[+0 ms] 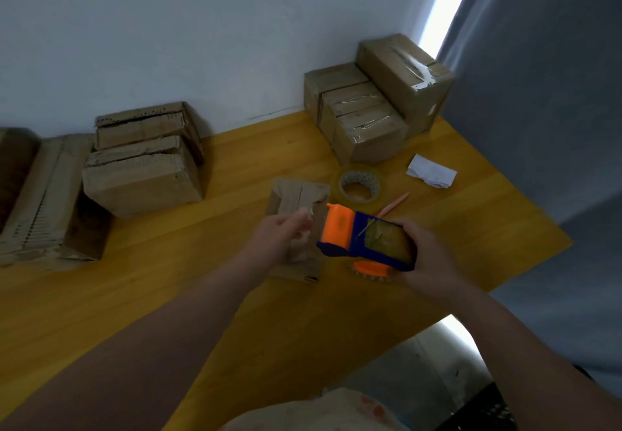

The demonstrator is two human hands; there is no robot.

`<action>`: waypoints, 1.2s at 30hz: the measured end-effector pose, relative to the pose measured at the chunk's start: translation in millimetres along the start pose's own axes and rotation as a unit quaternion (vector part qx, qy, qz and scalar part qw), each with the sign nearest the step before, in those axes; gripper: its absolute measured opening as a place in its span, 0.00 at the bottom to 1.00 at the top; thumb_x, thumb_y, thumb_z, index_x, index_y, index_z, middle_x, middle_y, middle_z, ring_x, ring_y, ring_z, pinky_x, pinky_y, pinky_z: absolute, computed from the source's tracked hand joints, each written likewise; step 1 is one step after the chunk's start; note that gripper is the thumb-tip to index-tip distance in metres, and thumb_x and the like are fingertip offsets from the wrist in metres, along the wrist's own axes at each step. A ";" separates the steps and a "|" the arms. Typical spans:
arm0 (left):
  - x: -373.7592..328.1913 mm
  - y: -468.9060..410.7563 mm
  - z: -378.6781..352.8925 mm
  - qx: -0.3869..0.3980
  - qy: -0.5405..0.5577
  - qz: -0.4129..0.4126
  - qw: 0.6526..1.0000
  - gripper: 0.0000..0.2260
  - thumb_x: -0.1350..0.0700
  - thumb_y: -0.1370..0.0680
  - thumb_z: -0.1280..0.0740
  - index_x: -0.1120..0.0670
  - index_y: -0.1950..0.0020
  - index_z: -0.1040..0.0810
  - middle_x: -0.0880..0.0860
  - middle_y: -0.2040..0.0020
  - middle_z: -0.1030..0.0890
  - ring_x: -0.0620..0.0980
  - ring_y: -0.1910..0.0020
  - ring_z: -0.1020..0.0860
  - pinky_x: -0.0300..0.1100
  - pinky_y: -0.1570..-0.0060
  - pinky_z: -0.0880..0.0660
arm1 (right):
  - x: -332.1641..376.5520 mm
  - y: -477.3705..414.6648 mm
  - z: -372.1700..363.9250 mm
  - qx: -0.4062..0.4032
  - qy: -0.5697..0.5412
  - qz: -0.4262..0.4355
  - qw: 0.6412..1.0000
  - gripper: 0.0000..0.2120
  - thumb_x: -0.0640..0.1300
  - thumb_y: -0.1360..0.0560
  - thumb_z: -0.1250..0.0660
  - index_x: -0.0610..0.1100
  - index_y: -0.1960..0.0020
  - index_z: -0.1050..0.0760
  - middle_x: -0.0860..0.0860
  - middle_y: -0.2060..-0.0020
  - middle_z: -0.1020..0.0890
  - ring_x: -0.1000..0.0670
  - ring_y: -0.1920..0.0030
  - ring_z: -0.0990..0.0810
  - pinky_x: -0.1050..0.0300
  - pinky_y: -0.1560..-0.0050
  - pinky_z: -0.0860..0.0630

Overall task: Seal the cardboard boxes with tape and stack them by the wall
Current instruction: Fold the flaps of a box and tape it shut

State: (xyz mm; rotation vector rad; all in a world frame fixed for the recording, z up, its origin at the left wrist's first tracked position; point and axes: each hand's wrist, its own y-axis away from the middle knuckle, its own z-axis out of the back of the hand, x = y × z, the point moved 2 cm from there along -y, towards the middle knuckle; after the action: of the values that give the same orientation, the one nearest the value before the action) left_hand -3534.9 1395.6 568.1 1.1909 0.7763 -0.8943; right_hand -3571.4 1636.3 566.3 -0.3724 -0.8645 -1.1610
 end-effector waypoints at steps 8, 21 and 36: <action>-5.4 14.2 -2.0 0.035 0.211 0.161 0.963 0.08 0.53 0.22 0.33 0.58 0.50 0.23 0.55 0.60 0.20 0.50 0.61 0.23 0.44 0.57 0.25 | 9.3 -0.7 -5.6 -0.015 0.008 0.036 0.999 0.36 0.34 0.38 0.20 0.48 0.35 0.29 0.50 0.43 0.24 0.49 0.43 0.23 0.49 0.48 0.20; 10.9 10.6 17.7 -0.041 0.063 0.088 0.993 0.09 0.59 0.22 0.34 0.56 0.63 0.24 0.53 0.69 0.26 0.47 0.68 0.29 0.40 0.64 0.31 | 37.2 1.6 3.2 0.093 0.026 0.084 0.992 0.37 0.58 0.40 0.23 0.73 0.38 0.38 0.57 0.40 0.27 0.56 0.43 0.25 0.55 0.47 0.20; 63.7 16.6 64.4 -0.186 -0.058 0.074 0.978 0.15 0.52 0.23 0.31 0.60 0.64 0.23 0.56 0.66 0.24 0.53 0.64 0.27 0.49 0.61 0.29 | 22.1 2.2 18.7 0.156 0.210 0.118 0.958 0.43 0.74 0.41 0.36 0.68 0.29 0.45 0.59 0.38 0.26 0.57 0.43 0.25 0.54 0.48 0.21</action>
State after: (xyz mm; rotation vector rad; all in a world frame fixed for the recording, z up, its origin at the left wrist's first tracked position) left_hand -3488.9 1324.2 532.7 0.8452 0.7133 -0.6547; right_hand -3573.9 1635.4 595.2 0.0335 -0.5951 -0.8218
